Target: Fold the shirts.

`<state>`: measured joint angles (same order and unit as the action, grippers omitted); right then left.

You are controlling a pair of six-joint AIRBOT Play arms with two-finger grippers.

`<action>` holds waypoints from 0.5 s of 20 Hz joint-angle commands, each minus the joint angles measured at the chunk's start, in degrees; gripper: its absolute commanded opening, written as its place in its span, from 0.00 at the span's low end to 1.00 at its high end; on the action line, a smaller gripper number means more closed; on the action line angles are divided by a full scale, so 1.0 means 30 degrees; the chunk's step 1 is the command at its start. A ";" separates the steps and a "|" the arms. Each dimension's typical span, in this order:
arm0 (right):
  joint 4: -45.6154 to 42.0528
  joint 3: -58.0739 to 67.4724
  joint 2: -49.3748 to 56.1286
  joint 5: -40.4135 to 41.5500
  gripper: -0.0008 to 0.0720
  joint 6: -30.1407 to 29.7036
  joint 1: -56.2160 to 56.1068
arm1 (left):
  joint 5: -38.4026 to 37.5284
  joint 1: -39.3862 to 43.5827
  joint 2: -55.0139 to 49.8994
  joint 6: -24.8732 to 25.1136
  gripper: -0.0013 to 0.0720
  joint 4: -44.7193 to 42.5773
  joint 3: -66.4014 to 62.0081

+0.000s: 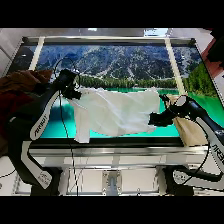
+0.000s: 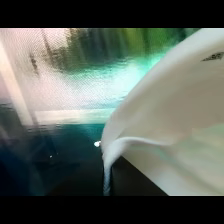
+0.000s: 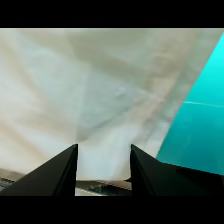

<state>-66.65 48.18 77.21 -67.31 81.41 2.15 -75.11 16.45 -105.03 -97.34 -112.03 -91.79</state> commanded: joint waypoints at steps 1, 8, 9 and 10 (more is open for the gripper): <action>0.0641 -0.0015 0.0029 0.0262 0.52 -0.0146 -0.0022 | 0.0000 -0.0015 0.0015 -0.0029 0.04 0.0073 0.0000; -0.1661 0.0000 0.0233 -0.0138 0.52 -0.0117 0.0000 | -0.0007 -0.0007 0.0015 0.0386 0.04 0.0066 0.0000; -0.2346 0.0000 0.0233 -0.0073 0.52 -0.0051 0.0000 | -0.0007 -0.0007 0.0015 0.0386 0.04 0.0080 0.0000; -0.2769 0.0000 0.0226 -0.0044 0.52 -0.0051 0.0000 | -0.0007 -0.0007 0.0015 0.0386 0.04 0.0146 0.0000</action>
<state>-70.22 48.18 77.84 -67.51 81.03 2.15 -75.13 16.45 -105.03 -96.47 -111.79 -91.79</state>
